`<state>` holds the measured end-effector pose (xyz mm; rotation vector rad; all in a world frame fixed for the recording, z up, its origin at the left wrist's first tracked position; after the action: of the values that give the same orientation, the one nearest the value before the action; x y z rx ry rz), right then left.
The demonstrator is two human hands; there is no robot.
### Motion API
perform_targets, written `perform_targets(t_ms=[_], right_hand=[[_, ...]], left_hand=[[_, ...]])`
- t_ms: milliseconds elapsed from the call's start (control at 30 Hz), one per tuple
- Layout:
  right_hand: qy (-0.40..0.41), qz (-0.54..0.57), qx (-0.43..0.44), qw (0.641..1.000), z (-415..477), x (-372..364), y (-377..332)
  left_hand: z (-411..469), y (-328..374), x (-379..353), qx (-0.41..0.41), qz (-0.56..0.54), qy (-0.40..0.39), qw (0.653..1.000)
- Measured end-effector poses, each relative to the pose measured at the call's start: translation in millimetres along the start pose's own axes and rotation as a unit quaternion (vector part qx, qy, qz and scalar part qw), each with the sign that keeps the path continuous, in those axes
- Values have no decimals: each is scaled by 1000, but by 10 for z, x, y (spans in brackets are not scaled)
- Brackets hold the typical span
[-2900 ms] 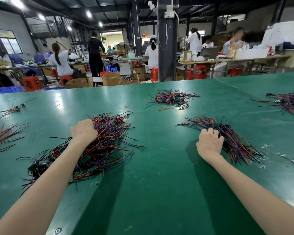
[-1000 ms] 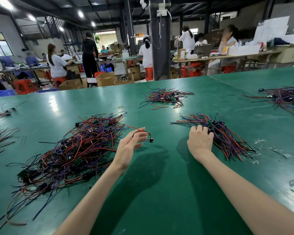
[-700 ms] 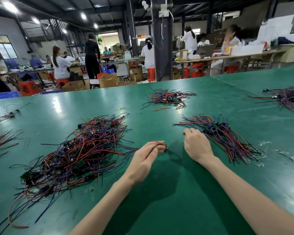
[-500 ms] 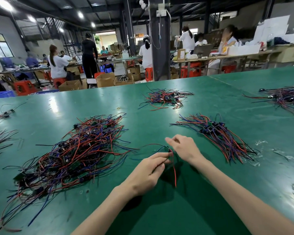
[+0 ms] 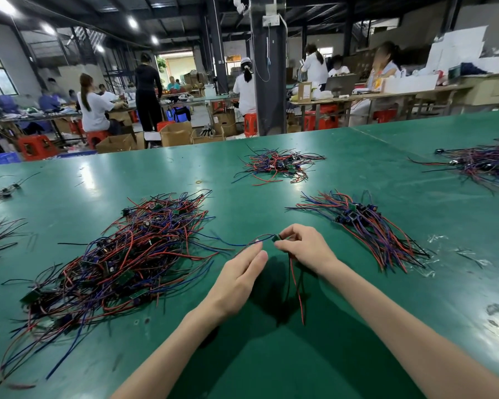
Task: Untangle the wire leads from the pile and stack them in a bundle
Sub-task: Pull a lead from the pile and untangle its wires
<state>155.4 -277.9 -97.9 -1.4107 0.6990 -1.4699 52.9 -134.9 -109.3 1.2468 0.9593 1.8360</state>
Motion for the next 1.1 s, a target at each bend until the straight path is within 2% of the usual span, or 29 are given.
perform_targets(t_ms=[133,267,333,467,633,733,867,1100], right_hand=[[45,-50,107,992,-113,-65,-78],[16,-104,201,974,-229,-145,-129],[2,-94,208,974,-262,-166,-149],[-16,-16,178,984,-303,-178,-182],[-40,42,154,986,-365,-234,-221],[-62,104,87,989,-365,-252,-248],[-161,221,-38,961,-352,-237,-271],[-177,287,-90,937,-355,-179,-313]], left_hand=[[52,-24,-5,23,-36,54,998],[95,-14,14,65,-169,87,980],[100,10,33,78,-245,89,962],[119,18,94,114,-331,132,927],[110,-1,156,135,-374,137,907],[120,13,169,155,-399,132,894],[109,42,166,162,-409,110,891],[120,79,195,176,-438,103,876]])
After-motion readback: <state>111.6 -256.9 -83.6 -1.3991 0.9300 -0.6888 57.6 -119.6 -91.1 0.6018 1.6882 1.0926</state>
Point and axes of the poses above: each hand's wrist, its own z-axis towards the middle knuckle, its own x-axis out of the back of the hand, y = z × x, the point moved 1 cm from there along z, towards the middle knuckle, and after that the axes turned 8 degrees about y, right-handed, at the moved point
